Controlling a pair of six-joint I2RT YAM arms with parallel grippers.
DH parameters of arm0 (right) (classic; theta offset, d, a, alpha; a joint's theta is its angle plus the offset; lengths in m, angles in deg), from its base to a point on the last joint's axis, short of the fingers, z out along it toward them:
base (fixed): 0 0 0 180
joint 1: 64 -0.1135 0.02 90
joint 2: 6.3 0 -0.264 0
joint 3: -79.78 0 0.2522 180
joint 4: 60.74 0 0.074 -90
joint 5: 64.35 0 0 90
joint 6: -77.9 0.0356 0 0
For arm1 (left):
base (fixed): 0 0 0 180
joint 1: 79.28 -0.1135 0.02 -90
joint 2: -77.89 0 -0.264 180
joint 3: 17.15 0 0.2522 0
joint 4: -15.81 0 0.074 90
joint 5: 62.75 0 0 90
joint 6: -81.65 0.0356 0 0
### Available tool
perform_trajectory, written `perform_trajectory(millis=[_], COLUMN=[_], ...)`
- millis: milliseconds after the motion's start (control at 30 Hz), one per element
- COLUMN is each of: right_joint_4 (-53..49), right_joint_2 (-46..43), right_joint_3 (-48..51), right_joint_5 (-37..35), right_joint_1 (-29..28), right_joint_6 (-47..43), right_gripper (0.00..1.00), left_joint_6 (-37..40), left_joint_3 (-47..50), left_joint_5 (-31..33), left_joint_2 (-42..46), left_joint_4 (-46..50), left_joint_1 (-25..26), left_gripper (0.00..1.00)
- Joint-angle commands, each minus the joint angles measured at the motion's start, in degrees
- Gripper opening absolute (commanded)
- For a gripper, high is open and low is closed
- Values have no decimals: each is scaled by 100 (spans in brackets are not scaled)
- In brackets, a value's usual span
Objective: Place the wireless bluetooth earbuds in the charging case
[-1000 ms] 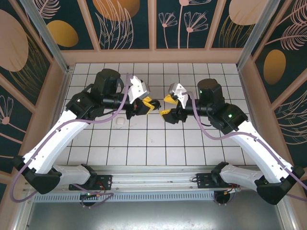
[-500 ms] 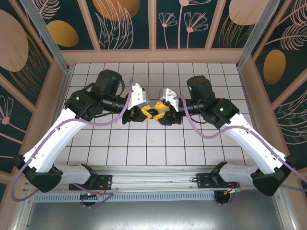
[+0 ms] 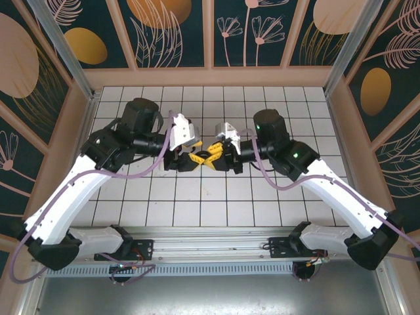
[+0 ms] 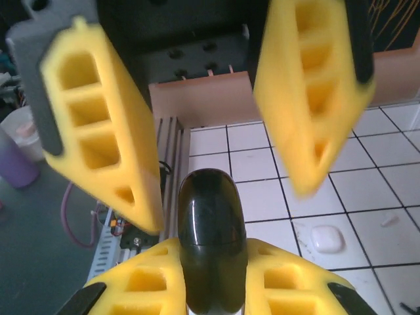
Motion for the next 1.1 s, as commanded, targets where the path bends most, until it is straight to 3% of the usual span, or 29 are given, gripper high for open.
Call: perform_trajectory(millis=[0, 167, 300, 433, 767, 1067], right_joint_4=[2277, 4264, 5237, 5621, 5801, 5980], right_joint_2=[-413, -767, -946, -923, -542, -293], right_joint_3=[780, 1683, 2064, 2077, 1771, 1672], right_joint_5=[102, -353, -841, -930, -585, -357], right_joint_1=[143, 280, 317, 330, 330, 261], right_joint_6=[1581, 2990, 3674, 3988, 4444, 4564], right_gripper=[3, 3, 3, 3, 4, 3], left_joint_6=[-1044, -3042, -4558, -5678, -6204, -6156], left_joint_3=[680, 1908, 2963, 3675, 3818, 3807], left_joint_5=[560, -14, -652, -1356, -1808, -1710], left_joint_2=[750, 1407, 1522, 1311, 967, 662], left_joint_4=[-1952, -4303, -6325, -8064, -9094, -9127], left_joint_1=[-115, -858, -871, -873, -862, -817], left_gripper=[71, 77, 81, 74, 69, 66])
